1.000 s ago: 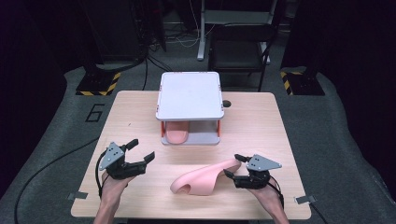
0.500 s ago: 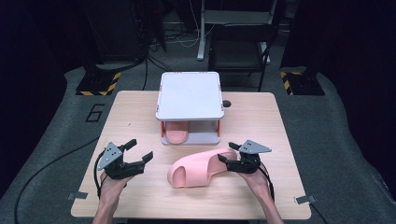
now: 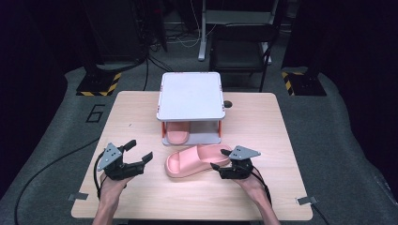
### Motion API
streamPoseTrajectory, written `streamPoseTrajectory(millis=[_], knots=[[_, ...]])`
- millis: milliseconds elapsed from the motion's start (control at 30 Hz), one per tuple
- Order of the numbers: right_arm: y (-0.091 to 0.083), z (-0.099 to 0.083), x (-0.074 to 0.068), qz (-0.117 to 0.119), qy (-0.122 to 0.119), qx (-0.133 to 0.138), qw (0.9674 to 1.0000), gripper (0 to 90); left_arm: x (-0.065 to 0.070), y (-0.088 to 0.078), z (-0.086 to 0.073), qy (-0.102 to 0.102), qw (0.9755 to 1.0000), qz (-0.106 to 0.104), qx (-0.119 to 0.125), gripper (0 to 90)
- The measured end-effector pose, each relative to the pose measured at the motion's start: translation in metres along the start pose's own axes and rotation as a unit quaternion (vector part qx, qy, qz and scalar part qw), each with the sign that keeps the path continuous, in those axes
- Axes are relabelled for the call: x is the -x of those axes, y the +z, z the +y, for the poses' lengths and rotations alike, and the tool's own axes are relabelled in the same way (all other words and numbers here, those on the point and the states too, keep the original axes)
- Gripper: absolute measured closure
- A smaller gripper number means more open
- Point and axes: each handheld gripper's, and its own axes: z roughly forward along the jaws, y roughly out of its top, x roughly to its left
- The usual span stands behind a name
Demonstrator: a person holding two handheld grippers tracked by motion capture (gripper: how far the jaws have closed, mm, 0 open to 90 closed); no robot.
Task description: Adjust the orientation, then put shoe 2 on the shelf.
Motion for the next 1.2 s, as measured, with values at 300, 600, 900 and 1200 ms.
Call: streamPoseTrajectory(millis=[300, 600, 900, 1200], knots=[[-0.012, -0.002, 0.004, -0.027, 0.022, 0.018, 0.9992, 27.7, -0.004, -0.002, -0.003, -0.003, 1.0000, 0.004, -0.002, 15.2], [0.005, 0.002, -0.008, 0.023, 0.025, 0.028, 0.9990, 29.1, -0.005, -0.005, -0.003, -0.002, 1.0000, 0.007, -0.002, 15.2], [0.027, 0.000, -0.023, 0.045, 0.027, 0.009, 0.9986, 28.7, -0.006, -0.006, -0.006, -0.009, 0.9999, 0.010, -0.003, 15.2], [0.043, -0.002, -0.032, 0.072, 0.032, -0.008, 0.9968, 27.8, -0.006, -0.006, -0.004, -0.007, 0.9999, 0.009, -0.001, 15.2]])
